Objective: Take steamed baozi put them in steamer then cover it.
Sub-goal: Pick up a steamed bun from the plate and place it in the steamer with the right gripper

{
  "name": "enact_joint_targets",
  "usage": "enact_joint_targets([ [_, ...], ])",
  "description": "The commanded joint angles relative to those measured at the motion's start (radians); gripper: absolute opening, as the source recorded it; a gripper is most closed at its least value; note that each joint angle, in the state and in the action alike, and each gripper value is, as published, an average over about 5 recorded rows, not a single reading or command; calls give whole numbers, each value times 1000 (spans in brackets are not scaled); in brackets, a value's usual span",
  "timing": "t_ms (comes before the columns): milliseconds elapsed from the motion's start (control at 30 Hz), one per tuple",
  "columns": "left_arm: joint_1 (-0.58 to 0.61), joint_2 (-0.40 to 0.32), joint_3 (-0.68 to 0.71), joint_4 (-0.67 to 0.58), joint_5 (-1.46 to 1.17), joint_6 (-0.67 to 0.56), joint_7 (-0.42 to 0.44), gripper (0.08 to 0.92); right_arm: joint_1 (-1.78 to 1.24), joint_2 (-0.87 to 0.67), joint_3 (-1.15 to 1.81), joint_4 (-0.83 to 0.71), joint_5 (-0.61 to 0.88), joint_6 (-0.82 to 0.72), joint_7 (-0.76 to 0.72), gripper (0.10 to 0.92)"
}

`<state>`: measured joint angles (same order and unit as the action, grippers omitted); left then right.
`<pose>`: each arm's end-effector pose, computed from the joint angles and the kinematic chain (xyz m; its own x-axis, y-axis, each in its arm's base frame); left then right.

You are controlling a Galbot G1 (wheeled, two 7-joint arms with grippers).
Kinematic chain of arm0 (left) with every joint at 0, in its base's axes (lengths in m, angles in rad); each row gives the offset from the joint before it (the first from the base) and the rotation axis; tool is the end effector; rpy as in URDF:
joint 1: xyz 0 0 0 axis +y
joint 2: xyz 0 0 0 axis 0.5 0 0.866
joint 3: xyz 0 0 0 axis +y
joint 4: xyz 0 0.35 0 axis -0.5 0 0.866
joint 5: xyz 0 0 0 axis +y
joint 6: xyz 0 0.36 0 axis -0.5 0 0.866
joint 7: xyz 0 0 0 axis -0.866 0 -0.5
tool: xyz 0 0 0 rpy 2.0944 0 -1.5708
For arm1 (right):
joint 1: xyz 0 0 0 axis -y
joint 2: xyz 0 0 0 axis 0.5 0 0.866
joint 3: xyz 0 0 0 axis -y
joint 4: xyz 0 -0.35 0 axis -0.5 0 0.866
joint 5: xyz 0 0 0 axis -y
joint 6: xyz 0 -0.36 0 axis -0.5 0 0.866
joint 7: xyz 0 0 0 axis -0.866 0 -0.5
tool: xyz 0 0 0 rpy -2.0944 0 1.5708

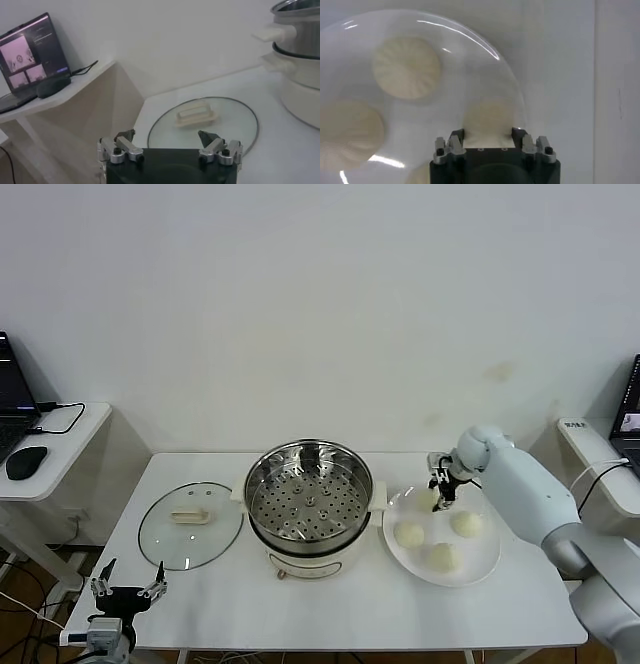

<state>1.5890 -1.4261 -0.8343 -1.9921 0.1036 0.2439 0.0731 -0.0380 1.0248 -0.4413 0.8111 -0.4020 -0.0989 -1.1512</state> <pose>0.1720 0.1286 -0.3208 -0.9213 -0.2283 0.3148 -0.1104 0.9299 0.3509 0.6060 -0.1271 -0.2056 -0.2690 -0.1237 0.9552 -0.9624 -0.0040 -0.2716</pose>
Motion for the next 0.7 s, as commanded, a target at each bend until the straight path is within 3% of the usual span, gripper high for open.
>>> enact_joint_targets([
  [33, -1, 1, 1, 0, 6, 1, 0, 823, 51, -37, -31, 43, 87, -11, -8, 594],
  [333, 1, 10, 12, -12, 16, 18, 9, 823, 299, -39, -205, 104, 329, 13, -114, 594],
  [700, 1, 20, 20, -34, 9, 26, 9, 823, 494, 163, -351, 68, 441, 98, -197, 594],
])
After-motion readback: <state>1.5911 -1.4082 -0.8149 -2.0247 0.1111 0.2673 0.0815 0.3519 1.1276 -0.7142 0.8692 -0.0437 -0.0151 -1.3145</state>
